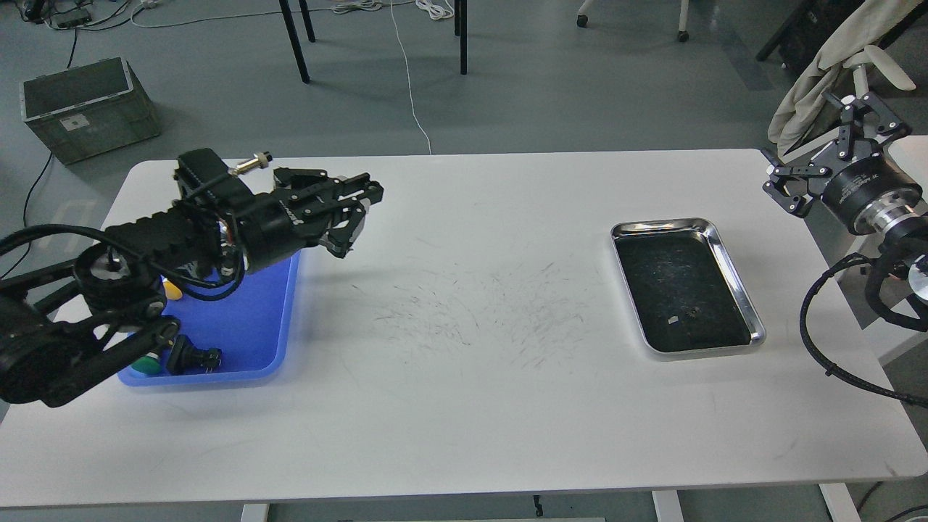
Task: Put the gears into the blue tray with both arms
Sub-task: 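Carry the black part into the blue tray and release it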
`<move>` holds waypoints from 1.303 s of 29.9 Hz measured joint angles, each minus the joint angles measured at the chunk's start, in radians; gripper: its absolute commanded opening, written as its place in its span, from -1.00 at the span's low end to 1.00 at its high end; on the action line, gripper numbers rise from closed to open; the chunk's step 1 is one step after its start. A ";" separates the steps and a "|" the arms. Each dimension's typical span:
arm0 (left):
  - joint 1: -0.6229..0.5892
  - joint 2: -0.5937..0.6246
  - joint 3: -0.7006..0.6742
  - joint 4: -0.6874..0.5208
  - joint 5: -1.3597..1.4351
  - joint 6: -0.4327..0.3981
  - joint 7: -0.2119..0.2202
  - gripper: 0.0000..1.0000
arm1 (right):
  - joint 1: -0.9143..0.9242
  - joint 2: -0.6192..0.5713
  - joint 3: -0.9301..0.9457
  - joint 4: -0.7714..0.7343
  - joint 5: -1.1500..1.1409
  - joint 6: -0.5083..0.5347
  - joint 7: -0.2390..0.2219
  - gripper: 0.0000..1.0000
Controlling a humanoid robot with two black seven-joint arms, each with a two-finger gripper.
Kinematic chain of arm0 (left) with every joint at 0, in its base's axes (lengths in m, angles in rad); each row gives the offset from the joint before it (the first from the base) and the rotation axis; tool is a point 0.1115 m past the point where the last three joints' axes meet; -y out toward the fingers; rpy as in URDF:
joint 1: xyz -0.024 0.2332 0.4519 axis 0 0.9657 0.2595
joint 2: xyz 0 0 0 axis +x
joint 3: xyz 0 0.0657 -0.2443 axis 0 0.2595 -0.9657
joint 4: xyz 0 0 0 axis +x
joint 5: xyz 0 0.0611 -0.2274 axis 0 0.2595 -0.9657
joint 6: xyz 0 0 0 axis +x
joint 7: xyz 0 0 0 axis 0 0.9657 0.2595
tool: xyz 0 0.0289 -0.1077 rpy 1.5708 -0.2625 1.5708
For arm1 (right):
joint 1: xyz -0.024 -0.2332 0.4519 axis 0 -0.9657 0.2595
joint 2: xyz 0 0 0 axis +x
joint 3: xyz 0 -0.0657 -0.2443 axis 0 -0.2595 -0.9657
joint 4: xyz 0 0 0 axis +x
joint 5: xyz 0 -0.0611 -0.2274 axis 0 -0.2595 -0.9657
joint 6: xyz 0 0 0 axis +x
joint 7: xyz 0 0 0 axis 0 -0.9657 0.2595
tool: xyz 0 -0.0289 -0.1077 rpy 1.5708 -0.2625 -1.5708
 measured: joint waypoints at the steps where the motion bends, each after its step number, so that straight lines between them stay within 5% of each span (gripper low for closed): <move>1: 0.010 0.017 0.008 0.024 -0.037 0.000 -0.016 -0.84 | 0.000 0.000 0.000 0.000 0.000 0.000 0.000 0.92; 8: 0.137 0.026 0.065 0.247 -0.121 0.031 -0.094 -0.84 | 0.000 0.001 0.000 -0.001 0.000 0.001 0.000 0.93; 14: 0.182 -0.105 0.076 0.486 -0.127 0.084 -0.134 -0.83 | 0.000 0.002 -0.006 -0.003 0.000 0.001 0.000 0.93; 24: 0.178 -0.200 0.079 0.631 -0.115 0.104 -0.145 -0.74 | -0.002 0.002 -0.010 -0.005 0.000 0.002 0.000 0.93; 39: 0.152 -0.241 0.100 0.694 -0.129 0.131 -0.147 0.50 | -0.002 0.002 -0.012 -0.006 0.000 0.002 0.000 0.93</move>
